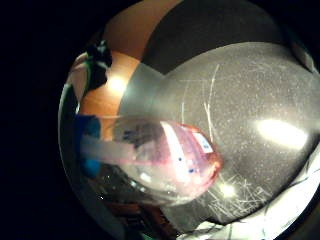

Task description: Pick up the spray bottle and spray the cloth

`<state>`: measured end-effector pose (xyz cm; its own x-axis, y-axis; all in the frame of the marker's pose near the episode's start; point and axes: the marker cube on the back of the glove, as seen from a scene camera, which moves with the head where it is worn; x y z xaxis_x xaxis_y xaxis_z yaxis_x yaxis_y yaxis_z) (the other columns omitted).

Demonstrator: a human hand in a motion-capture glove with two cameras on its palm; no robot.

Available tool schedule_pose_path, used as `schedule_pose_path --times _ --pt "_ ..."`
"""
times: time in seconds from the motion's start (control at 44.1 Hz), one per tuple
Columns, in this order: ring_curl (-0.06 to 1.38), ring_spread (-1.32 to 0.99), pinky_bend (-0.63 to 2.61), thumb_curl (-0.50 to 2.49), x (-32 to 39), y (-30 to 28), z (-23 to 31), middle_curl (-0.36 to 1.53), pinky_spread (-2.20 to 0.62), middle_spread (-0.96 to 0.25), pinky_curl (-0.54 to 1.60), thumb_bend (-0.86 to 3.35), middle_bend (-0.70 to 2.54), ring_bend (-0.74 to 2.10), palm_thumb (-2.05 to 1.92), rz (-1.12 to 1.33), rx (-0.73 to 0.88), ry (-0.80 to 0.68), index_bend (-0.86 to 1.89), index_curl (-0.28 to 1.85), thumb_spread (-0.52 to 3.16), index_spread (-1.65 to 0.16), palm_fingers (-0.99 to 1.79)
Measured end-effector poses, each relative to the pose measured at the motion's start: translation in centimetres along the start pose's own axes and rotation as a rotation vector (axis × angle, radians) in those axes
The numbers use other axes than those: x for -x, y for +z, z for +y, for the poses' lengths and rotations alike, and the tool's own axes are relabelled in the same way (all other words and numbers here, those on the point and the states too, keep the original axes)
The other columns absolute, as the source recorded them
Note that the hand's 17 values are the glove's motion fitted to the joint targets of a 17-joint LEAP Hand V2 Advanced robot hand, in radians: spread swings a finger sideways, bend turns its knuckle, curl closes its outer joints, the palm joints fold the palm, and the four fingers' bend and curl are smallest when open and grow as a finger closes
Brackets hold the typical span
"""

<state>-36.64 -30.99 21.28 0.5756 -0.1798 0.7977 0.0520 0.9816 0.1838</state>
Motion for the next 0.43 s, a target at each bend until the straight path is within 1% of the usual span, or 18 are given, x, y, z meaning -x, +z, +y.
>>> schedule_pose_path --times 0.045,0.113,0.181,0.227,0.249,0.317,0.43 --pt "0.41 -0.14 0.39 0.63 0.1 -0.7 0.4 0.42 -0.08 -0.10 0.40 -0.08 0.30 0.42 0.77 0.026 0.026 -0.016 0.05 0.41 0.61 -0.25 0.62" --pt "0.40 -0.14 0.41 0.60 0.7 -1.4 -0.3 0.40 -0.06 -0.09 0.40 -0.07 0.26 0.42 0.72 0.031 -0.023 -0.030 0.04 0.36 0.68 -0.27 0.55" --pt "0.38 -0.13 0.41 0.57 1.6 -1.6 -0.3 0.39 -0.03 -0.08 0.39 -0.06 0.25 0.41 0.68 -0.002 -0.033 -0.038 0.06 0.33 0.73 -0.28 0.53" --pt "0.37 -0.13 0.41 0.56 2.0 -1.9 -0.9 0.39 -0.02 -0.07 0.38 -0.06 0.24 0.41 0.67 -0.022 -0.090 -0.041 0.07 0.32 0.75 -0.29 0.51" --pt "0.37 -0.12 0.42 0.55 2.1 -2.1 -0.8 0.39 -0.01 -0.07 0.38 -0.06 0.23 0.40 0.66 -0.021 -0.087 -0.042 0.07 0.31 0.76 -0.29 0.50" --pt "0.37 -0.12 0.42 0.53 2.0 -3.0 1.0 0.39 0.00 -0.07 0.38 -0.05 0.23 0.41 0.64 0.008 0.013 -0.045 0.08 0.29 0.79 -0.30 0.49" --pt "0.36 -0.11 0.41 0.51 2.2 -4.0 1.9 0.39 0.02 -0.06 0.37 -0.04 0.23 0.42 0.63 0.040 0.023 -0.043 0.09 0.27 0.82 -0.31 0.48"
